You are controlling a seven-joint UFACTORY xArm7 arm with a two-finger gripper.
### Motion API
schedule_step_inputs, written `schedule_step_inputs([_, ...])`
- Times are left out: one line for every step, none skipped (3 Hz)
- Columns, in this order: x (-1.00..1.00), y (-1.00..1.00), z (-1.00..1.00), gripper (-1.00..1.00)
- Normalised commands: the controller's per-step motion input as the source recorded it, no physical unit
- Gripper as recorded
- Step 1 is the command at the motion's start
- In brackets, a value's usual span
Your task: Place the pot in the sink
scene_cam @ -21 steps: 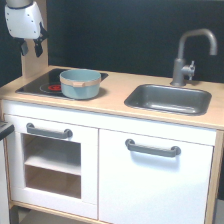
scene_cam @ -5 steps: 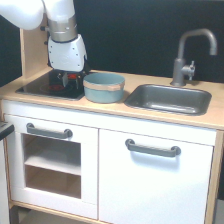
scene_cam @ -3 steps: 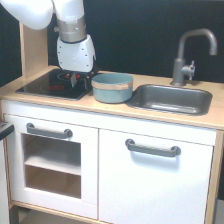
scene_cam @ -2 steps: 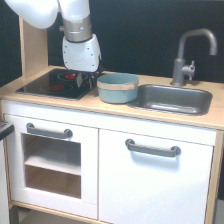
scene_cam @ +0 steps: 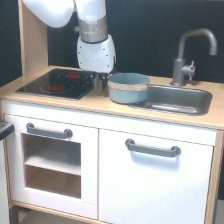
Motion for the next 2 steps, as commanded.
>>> schedule_step_inputs([-0.20,0.69,0.71,0.87])
schedule_step_inputs([0.06,0.61,0.70,1.00])
